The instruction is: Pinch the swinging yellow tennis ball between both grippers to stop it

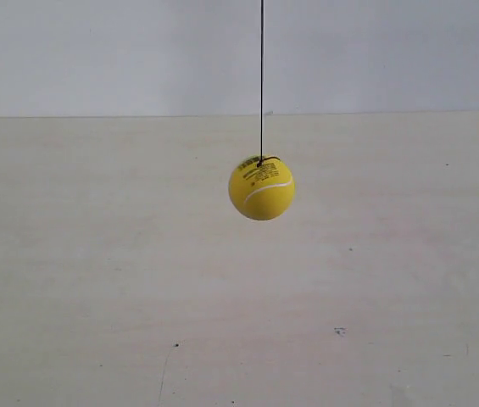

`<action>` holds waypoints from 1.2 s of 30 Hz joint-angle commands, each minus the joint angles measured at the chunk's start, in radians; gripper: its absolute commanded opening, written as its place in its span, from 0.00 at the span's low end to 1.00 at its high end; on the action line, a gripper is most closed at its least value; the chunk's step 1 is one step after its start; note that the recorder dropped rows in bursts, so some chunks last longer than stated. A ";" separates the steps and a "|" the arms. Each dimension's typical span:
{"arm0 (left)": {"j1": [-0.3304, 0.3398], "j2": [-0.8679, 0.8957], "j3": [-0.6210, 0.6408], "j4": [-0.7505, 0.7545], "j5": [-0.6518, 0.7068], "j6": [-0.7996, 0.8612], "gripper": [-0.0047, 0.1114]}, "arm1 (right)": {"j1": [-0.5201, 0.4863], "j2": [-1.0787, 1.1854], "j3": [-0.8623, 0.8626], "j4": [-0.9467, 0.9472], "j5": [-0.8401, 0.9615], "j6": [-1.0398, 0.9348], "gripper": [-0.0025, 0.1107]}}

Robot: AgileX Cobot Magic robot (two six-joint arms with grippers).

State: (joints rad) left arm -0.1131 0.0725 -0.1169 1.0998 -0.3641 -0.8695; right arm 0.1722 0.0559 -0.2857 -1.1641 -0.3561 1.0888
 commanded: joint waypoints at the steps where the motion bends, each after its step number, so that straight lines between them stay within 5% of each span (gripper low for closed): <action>1: 0.002 -0.002 0.004 -0.013 0.006 -0.009 0.08 | -0.004 -0.003 0.007 0.004 0.005 -0.010 0.02; 6: 0.002 -0.002 0.004 -0.013 0.006 -0.009 0.08 | -0.001 0.000 0.007 0.043 0.091 -0.055 0.02; 12: 0.002 -0.002 0.004 -0.013 0.006 -0.009 0.08 | -0.003 0.019 0.007 0.688 0.579 -0.635 0.02; 14: 0.002 -0.002 0.004 -0.013 0.006 -0.009 0.08 | -0.003 0.019 0.009 0.711 0.654 -0.675 0.02; 30: 0.002 -0.002 0.004 -0.013 0.006 -0.009 0.08 | -0.191 -0.056 0.286 1.135 0.474 -0.964 0.02; 36: 0.002 -0.002 0.004 -0.013 0.006 -0.009 0.08 | -0.203 -0.056 0.286 1.135 0.669 -1.067 0.02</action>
State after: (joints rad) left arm -0.1131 0.0725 -0.1169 1.0998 -0.3641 -0.8695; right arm -0.0226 0.0054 -0.0065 -0.0351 0.2299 0.0805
